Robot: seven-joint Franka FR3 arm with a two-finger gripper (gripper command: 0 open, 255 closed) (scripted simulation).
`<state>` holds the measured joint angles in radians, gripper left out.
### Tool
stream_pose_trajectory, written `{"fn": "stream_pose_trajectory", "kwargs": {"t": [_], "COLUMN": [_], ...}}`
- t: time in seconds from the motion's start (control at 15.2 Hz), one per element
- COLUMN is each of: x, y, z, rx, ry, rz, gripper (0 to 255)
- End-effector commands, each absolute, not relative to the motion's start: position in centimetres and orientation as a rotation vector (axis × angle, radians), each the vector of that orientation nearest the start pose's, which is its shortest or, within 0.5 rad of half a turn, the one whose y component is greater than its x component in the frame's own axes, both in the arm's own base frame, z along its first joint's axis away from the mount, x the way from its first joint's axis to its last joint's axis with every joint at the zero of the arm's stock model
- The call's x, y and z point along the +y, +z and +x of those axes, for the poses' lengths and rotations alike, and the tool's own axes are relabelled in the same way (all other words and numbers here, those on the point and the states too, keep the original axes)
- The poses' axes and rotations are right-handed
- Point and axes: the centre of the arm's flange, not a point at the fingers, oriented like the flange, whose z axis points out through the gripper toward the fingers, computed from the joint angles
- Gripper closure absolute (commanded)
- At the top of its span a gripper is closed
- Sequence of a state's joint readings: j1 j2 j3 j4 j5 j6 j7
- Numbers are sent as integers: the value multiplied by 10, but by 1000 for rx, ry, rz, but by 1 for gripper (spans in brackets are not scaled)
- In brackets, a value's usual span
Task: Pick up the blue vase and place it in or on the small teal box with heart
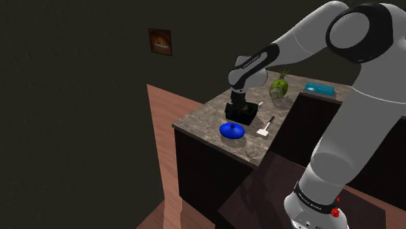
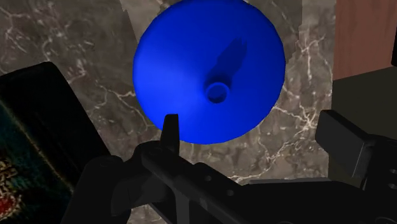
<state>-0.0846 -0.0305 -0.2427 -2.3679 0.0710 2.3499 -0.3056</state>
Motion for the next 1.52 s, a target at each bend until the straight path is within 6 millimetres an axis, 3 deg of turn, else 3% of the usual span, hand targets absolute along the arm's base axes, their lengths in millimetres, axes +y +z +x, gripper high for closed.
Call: {"fn": "stream_pose_trajectory", "kwargs": {"t": [0.0, 0.53, 0.99, 1.06, 1.45], "x": [-170, -168, -168, -168, -168], "y": [321, 281, 281, 281, 281], "z": [480, 481, 481, 481, 481], "rx": [106, 106, 106, 106, 106], "ry": [-47, -47, -47, -47, -47], "rz": [-3089, -3089, -3089, -3089, -3089], "gripper": [0, 0, 0, 255, 255]}}
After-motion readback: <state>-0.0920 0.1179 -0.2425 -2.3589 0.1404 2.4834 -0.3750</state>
